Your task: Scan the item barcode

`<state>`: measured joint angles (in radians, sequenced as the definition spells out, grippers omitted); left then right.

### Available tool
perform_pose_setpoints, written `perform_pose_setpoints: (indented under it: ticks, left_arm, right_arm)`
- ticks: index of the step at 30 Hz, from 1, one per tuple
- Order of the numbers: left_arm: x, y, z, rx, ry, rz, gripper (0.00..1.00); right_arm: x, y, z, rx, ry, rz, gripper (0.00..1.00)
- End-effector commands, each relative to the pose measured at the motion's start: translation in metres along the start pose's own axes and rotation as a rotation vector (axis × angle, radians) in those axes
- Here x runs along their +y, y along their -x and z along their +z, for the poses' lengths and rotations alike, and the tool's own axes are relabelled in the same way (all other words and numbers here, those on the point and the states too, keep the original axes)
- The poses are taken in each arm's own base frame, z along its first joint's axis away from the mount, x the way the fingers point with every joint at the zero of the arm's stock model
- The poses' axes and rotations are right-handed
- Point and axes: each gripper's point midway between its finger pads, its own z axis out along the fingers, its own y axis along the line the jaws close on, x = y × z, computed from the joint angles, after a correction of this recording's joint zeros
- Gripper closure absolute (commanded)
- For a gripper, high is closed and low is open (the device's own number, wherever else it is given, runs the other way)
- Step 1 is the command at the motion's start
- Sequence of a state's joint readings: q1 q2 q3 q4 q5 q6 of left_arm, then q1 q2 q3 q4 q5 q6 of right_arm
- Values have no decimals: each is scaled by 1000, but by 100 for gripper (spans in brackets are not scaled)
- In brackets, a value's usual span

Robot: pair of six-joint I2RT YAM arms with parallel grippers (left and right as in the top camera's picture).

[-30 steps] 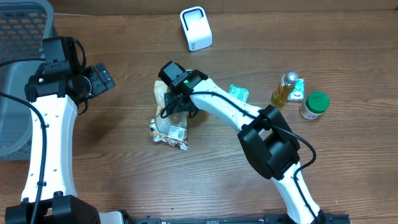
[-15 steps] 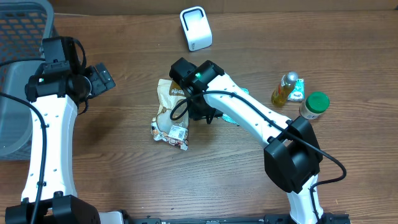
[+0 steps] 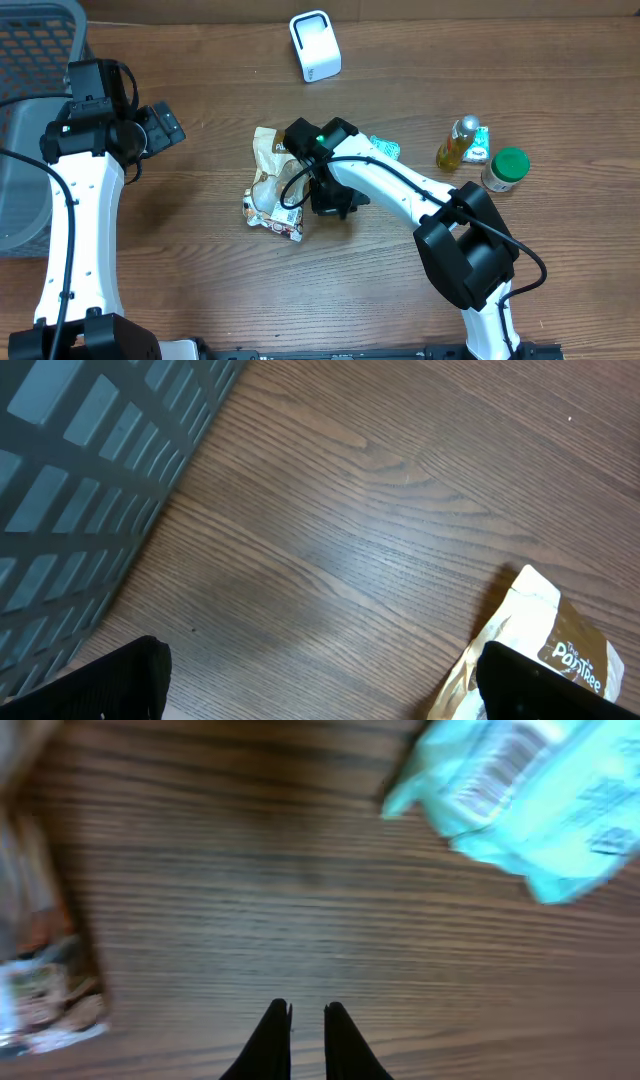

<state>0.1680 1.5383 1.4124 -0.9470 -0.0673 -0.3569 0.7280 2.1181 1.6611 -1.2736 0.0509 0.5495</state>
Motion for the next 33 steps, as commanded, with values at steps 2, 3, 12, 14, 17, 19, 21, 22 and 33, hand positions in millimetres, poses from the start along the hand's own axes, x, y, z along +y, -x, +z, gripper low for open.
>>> perform_pose_setpoints:
  ticks: [2,3,12,14,17,19,21,22,33]
  left_arm:
    - [0,4,-4,-17,-3,10,0]
    - [0,4,-4,-17,-3,10,0]
    - [0,4,-4,-17,-3,10,0]
    - [0,4,-4,-17,-2,10,0]
    - [0,4,-4,-17,-3,10,1]
    - [0,4,-4,-17,-3,10,0]
    - [0,4,-4,-17,-3,10,0]
    - [0,4,-4,-17,-2,10,0]
    - [0,4,-4,-17,-3,10,0]
  right_arm:
    - [27,-5,-6,36,153,-3,90]
    - [32,-5,-7,39,180,-5,90]
    - [65,-9,-14,51,317,-38,88]
    - [72,-5,-14,18,324,-54,89]
    - [88,-3,-15,-23,352,-86,89]
    - [95,-4,-16,-38,364,-103,89]
    - [105,-6,-18,-55,377,-125,87]
    - [108,-6,-19,-62,382,-134,85]
    - [61,40,-14,-263,151,-58,83]
